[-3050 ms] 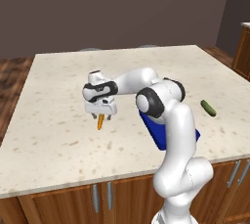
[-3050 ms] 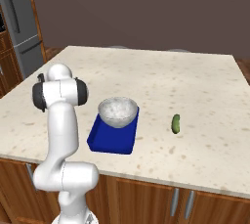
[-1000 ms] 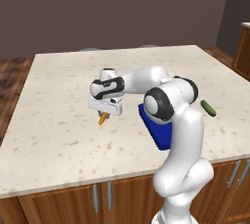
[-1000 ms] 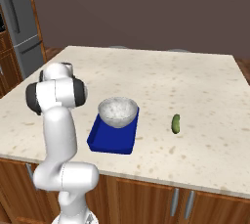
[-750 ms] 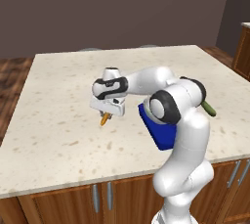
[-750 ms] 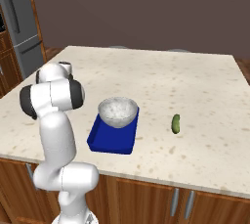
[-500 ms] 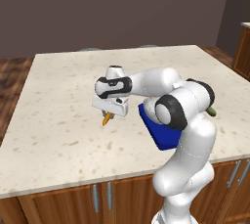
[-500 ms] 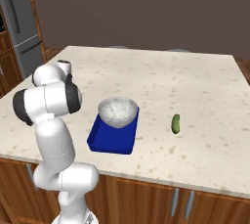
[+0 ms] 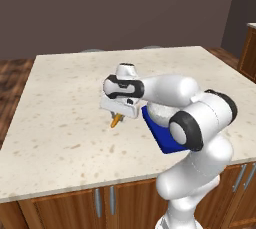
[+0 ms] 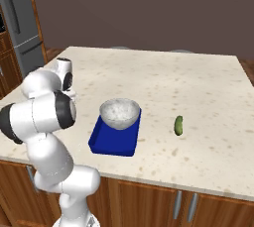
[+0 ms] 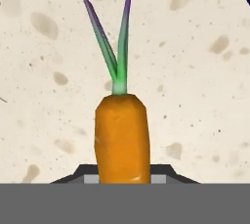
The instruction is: Place the two vegetables and bowl onto the tray for setting up a vegetable dip station.
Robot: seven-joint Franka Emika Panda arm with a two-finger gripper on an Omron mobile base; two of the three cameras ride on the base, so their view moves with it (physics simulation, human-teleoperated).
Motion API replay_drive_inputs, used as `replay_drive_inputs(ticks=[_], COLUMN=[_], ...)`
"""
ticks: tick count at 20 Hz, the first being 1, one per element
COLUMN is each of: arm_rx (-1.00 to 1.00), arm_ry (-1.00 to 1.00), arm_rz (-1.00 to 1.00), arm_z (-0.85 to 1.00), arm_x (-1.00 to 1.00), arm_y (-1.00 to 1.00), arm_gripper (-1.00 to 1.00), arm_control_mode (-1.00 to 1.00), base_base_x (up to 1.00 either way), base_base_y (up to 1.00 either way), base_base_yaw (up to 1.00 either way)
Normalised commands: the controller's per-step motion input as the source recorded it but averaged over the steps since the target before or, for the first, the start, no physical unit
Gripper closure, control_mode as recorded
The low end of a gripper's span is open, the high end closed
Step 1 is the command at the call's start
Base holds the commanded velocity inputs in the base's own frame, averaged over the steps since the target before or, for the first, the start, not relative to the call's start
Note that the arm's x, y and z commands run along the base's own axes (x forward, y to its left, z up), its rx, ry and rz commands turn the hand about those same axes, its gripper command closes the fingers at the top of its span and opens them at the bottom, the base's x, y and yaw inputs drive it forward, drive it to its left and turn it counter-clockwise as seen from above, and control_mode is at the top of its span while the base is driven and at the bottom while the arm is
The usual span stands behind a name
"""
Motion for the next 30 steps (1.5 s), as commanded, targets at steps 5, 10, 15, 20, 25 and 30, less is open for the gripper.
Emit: replay_drive_inputs(ticks=[5, 10, 15, 20, 25, 30], arm_rx=[0.0, 0.0, 0.0, 0.0, 0.0, 0.0], arm_ry=[0.0, 0.0, 0.0, 0.0, 0.0, 0.0], arm_rz=[0.0, 0.03, 0.01, 0.0, 0.0, -0.08], arm_z=[0.26, 0.22, 0.21, 0.18, 0.14, 0.1], arm_x=[-0.44, -0.47, -0.5, -0.53, -0.51, -0.44], arm_y=[-0.25, -0.3, -0.3, -0.28, -0.25, -0.23], arm_gripper=[1.0, 1.0, 1.0, 1.0, 1.0, 1.0], arm_control_mode=[-1.0, -1.0, -1.0, -1.0, -1.0, -1.0], base_base_x=[0.0, 0.0, 0.0, 0.0, 0.0, 0.0], base_base_y=[0.0, 0.0, 0.0, 0.0, 0.0, 0.0], base_base_yaw=[0.0, 0.0, 0.0, 0.0, 0.0, 0.0])
